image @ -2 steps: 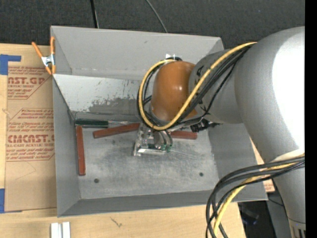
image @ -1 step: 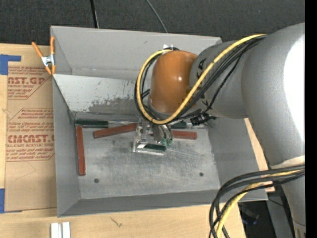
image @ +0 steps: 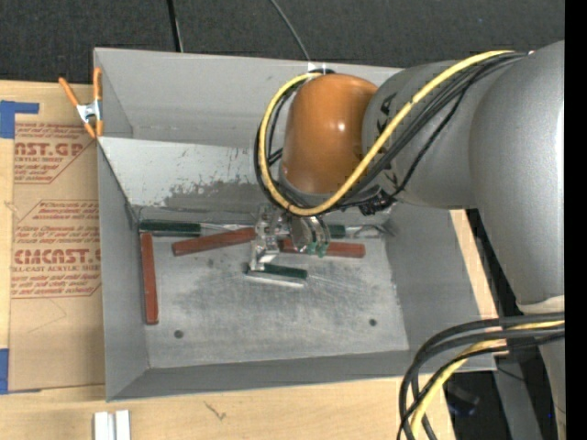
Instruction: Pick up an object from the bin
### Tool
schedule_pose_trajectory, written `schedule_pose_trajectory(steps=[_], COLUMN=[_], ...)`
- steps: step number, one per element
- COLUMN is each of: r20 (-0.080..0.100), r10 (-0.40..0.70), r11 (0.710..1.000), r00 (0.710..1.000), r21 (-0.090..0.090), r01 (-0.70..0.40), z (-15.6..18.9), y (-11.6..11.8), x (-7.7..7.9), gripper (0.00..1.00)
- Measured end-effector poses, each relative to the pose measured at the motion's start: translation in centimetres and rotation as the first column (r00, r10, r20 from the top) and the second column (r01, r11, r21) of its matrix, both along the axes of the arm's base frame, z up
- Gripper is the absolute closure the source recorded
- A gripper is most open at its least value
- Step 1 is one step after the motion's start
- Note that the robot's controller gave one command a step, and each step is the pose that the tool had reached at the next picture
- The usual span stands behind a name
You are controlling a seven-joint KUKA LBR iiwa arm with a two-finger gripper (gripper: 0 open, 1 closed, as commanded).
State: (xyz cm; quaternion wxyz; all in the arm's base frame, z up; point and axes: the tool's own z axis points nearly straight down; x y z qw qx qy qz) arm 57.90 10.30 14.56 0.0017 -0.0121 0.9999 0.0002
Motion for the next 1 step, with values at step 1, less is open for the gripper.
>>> schedule_pose_trajectory(steps=[1], r20=[-0.002], r10=[0.013], r11=[1.0], r00=[1.0], r21=[0.0], r01=[-0.013], z=[-2.21], y=[-0.18], x=[1.47], gripper=[0.0])
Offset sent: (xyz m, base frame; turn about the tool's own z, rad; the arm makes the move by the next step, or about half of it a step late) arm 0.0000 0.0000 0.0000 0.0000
